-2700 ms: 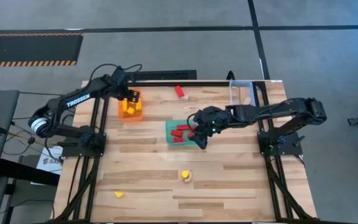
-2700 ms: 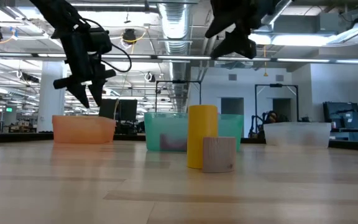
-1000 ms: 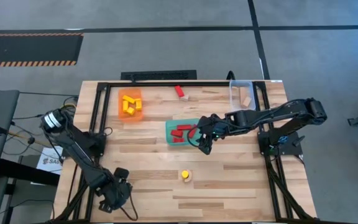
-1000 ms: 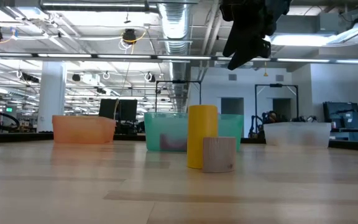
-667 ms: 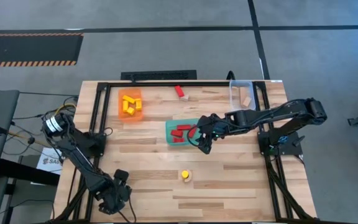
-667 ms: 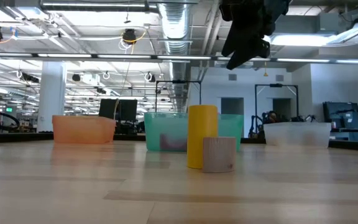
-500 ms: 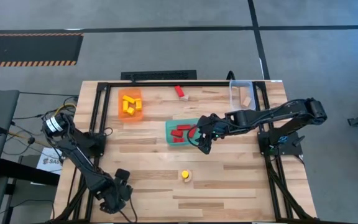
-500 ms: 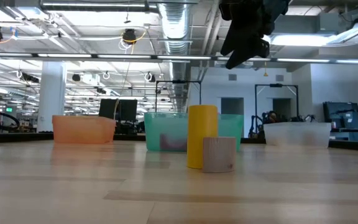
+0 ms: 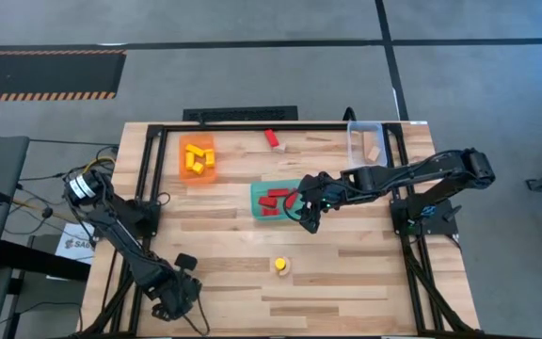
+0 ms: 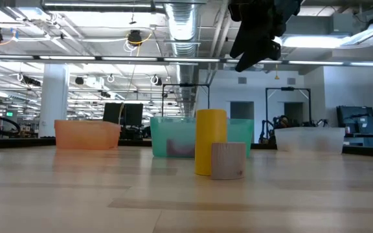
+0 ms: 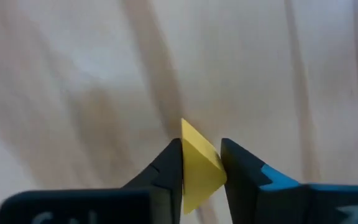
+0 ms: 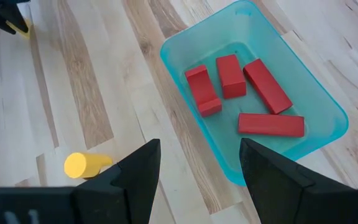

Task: Sort & place blocks by color
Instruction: Put the yellow block into the orange bin

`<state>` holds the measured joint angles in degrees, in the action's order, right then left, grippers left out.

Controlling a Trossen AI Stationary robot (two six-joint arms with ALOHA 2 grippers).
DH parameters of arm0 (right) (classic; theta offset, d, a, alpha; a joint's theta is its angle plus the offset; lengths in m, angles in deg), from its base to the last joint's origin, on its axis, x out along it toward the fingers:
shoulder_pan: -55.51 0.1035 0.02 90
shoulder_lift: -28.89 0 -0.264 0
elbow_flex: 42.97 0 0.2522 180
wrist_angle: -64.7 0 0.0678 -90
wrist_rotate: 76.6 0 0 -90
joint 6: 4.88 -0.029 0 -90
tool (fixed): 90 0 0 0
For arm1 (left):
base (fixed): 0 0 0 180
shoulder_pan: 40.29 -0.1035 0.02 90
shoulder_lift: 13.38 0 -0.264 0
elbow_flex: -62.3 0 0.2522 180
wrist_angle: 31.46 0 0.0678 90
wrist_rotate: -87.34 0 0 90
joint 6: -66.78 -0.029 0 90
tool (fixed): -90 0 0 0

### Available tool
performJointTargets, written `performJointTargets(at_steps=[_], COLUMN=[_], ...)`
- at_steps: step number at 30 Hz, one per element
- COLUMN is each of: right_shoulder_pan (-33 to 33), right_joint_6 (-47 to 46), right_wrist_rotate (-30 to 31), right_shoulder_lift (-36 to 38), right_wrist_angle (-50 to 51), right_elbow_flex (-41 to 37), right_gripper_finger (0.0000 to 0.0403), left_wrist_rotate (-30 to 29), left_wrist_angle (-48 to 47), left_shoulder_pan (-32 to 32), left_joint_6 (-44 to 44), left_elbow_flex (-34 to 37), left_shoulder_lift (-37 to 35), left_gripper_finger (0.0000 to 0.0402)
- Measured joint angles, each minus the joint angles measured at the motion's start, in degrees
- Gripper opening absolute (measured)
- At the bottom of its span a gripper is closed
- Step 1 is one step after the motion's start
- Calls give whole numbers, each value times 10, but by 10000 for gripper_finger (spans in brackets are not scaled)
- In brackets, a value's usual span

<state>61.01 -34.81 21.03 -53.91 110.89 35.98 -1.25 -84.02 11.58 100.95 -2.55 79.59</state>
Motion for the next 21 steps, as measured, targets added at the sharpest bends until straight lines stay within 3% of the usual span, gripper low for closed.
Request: performJointTargets(at_steps=[3,7,13,16,21], right_shoulder_pan=[0,1,16,28,50], right_joint_6=[0,-3,-35,-46,-58], right_wrist_rotate=[0,0,0,0,0], right_shoulder_lift=[0,0,0,0,0], right_wrist_angle=[1,0,-3,-10,-21], right_elbow_flex=[0,0,0,0,0], right_gripper_finger=[240,240,240,240,240], left_wrist_rotate=[-28,-106,-264,-264,-186], left_wrist_angle=[-8,-20,-72,-74,-70], left_shoulder_pan=[-33,-100,-281,-421,-665], left_joint_6=[-8,-48,-121,-153,-148], left_elbow_flex=[0,0,0,0,0], left_shoulder_lift=[-25,-77,-175,-210,-218], left_gripper_finger=[51,51,57,57,55])
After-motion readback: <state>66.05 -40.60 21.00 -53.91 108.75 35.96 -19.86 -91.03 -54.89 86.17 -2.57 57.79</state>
